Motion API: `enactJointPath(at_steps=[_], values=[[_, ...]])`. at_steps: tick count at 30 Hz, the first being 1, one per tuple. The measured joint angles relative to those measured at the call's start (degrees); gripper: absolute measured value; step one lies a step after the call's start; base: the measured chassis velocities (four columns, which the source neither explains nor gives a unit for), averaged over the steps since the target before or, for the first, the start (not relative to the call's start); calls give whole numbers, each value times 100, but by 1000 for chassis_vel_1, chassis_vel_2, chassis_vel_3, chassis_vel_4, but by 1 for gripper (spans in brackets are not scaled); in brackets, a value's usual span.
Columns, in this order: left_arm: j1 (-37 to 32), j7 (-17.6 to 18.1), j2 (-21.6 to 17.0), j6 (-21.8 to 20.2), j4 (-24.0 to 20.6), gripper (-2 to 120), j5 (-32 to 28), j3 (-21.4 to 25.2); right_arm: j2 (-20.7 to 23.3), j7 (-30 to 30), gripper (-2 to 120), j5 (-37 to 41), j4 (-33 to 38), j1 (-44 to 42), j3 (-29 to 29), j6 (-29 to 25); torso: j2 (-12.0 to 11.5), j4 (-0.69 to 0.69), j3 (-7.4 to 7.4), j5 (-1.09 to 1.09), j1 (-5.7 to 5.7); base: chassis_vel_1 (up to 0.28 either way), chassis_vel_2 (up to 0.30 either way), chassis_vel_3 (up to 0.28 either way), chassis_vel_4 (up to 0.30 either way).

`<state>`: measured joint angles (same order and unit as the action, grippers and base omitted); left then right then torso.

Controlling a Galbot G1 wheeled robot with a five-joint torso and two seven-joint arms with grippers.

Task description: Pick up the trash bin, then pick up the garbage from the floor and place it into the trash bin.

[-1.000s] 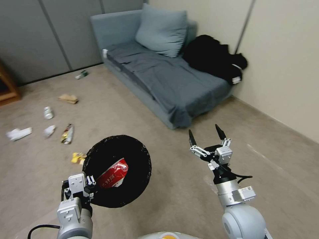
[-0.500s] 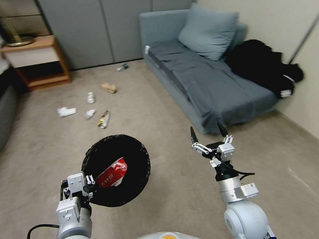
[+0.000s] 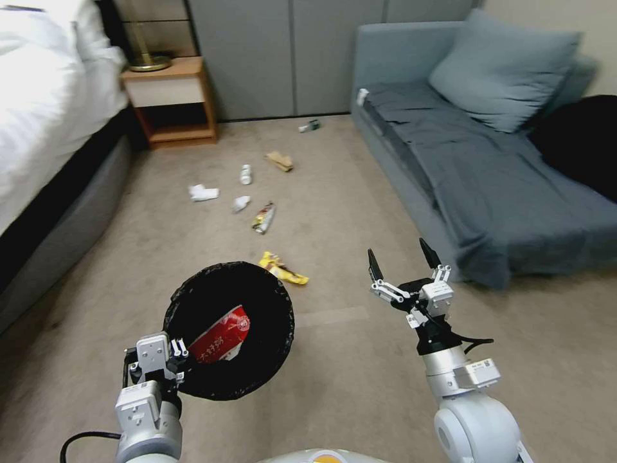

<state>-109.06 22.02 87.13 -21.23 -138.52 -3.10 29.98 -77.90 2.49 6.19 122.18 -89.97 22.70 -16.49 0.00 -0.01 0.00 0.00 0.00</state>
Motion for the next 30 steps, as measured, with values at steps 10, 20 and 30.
enactJointPath(at_steps=[10,20,30], values=[[30,-4,-7,43,41,1,6,3,-23,29,100,-34,-16,4,-8,-2,0,3,0,0,-1,119,119,123,119],[63,-54,-4,122,129,1,88,-21,-48,73,100,-63,15,-12,-1,-32,0,0,0,0,0,21,23,20,22],[62,-206,-6,196,151,1,300,-17,-49,104,100,-52,98,-24,73,-35,0,0,0,0,0,0,0,0,0]])
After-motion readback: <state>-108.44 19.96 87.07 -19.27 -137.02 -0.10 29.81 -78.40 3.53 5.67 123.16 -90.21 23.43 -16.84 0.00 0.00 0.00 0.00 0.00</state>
